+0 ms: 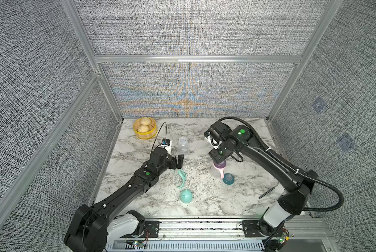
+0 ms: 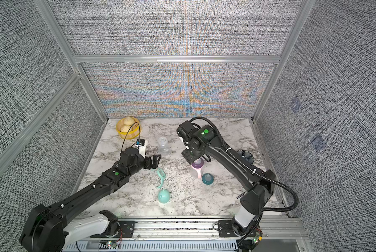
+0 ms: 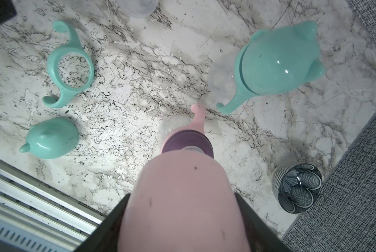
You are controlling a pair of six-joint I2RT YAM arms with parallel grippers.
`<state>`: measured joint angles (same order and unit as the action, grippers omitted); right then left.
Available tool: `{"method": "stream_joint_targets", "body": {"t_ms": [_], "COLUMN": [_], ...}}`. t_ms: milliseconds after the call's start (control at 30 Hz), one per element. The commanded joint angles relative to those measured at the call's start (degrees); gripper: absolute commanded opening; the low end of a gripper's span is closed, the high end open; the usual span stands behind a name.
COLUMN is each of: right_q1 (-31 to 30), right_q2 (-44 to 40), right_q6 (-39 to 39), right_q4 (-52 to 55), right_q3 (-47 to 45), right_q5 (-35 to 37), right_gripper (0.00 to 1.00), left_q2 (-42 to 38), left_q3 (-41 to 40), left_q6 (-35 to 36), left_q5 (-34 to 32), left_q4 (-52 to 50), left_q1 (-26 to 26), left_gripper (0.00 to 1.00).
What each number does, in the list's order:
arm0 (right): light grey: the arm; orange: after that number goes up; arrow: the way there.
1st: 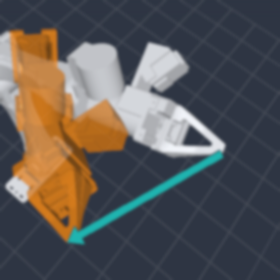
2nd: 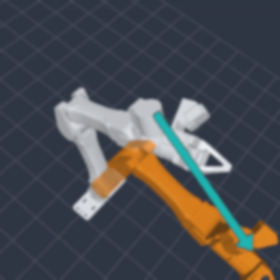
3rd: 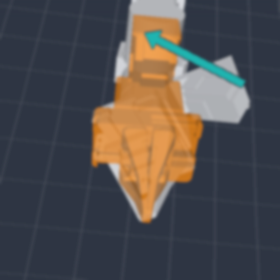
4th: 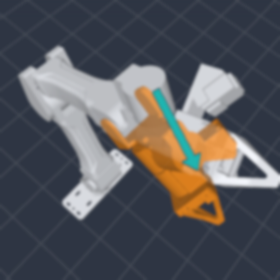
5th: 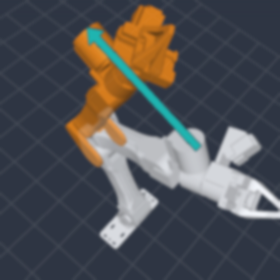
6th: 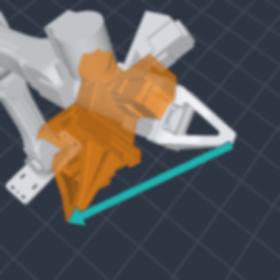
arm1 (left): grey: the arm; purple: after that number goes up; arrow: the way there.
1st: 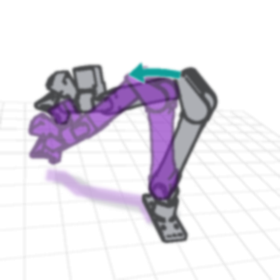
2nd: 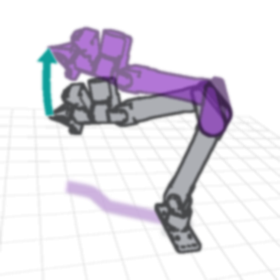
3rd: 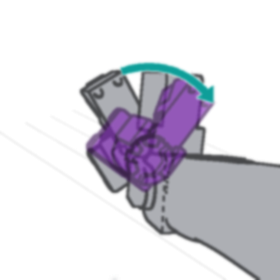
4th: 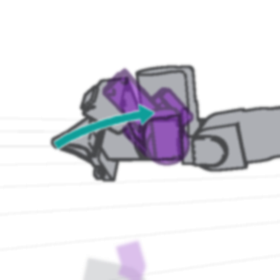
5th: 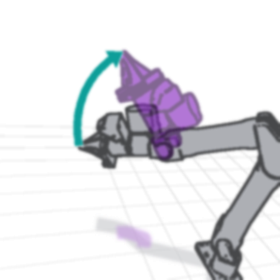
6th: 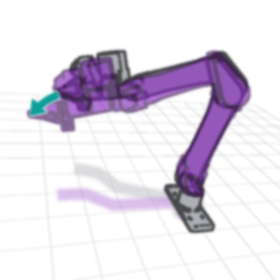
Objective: Assemble the baby bottles
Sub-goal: Close the lid on the baby bottle.
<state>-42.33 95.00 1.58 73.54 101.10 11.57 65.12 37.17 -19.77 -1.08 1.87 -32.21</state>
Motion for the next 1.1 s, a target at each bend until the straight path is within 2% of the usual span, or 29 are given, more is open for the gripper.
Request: {"method": "stream_joint_targets", "body": {"t_ms": [0,533,1067], "right_q1": [1.33,6.13,6.73], "right_q2": [0.48,7.04,5.82], "right_q6": [-0.44,-1.5,-1.23], "right_q4": [0.61,-0.55,-2.75], "right_q3": [-0.49,-2.49,-6.7], "right_q5": [-1.95,-7.21,-8.49], "right_gripper": [0.69,0.69,0.69], "left_q2": [0.05,0.42,0.32], "left_q3": [0.27,-0.43,-0.42], "left_q6": [-0.16,0.46,0.46], "left_q5": [0.51,0.79,0.82], "left_q4": [1.91,2.35,2.01], "left_q1": [0.04,0.06,0.08], "left_gripper": [1.0,1.0,1.0]}}
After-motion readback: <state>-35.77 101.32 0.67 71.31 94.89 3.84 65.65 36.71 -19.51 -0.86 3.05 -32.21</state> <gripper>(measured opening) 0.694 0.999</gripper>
